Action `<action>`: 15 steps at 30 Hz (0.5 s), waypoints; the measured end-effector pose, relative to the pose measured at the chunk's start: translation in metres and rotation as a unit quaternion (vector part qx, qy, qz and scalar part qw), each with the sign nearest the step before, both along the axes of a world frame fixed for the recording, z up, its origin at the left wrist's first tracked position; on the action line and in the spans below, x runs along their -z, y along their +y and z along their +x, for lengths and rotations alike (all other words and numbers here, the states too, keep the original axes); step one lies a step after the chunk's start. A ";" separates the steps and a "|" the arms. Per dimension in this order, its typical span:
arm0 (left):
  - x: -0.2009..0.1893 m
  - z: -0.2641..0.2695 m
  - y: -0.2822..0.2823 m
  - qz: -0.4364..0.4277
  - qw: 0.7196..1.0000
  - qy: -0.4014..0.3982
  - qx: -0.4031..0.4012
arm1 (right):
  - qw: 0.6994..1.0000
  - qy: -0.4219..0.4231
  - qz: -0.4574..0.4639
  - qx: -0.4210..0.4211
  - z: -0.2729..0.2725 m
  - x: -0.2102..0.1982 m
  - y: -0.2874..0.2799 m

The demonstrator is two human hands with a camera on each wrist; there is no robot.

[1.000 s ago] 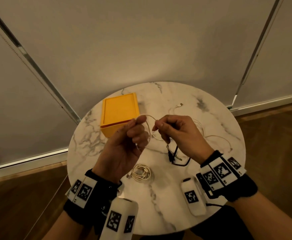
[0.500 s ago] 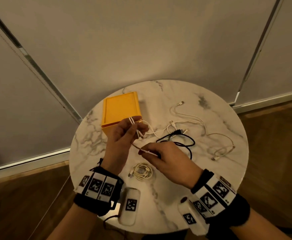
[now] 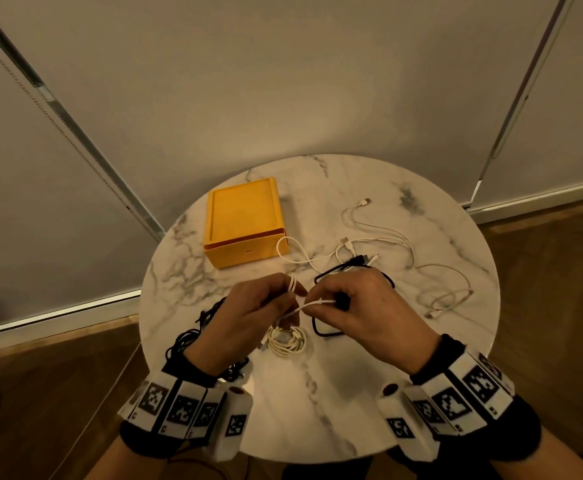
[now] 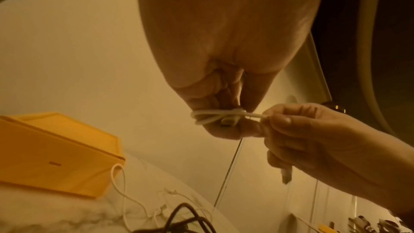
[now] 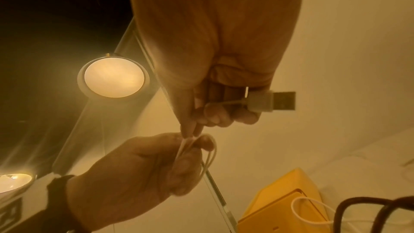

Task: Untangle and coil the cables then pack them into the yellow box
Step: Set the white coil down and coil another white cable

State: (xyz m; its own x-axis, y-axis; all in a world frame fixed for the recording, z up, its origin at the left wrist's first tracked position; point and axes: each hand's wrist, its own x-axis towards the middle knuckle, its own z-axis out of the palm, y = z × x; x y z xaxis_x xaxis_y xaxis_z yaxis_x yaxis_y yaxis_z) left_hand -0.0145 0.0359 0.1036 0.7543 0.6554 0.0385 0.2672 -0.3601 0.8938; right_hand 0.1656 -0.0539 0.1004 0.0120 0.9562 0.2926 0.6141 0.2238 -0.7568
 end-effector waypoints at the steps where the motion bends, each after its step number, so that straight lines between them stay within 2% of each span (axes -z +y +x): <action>1: 0.001 -0.001 -0.003 -0.001 1.000 0.004 0.017 | 1.000 0.015 -0.004 0.008 0.001 0.001 0.000; 4: 0.006 -0.002 -0.012 -0.071 0.996 -0.019 0.048 | 0.997 0.068 -0.021 -0.005 0.003 0.003 -0.002; 8: 0.007 -0.001 -0.015 -0.182 0.980 -0.076 0.028 | 0.987 0.154 -0.031 -0.012 0.003 0.009 -0.003; 12: 0.004 0.000 -0.013 -0.307 0.942 -0.130 0.026 | 0.971 0.232 -0.051 -0.014 0.000 0.014 -0.003; 15: 0.006 -0.001 -0.011 -0.368 0.917 -0.154 0.018 | 0.953 0.288 -0.091 -0.042 -0.004 0.015 -0.006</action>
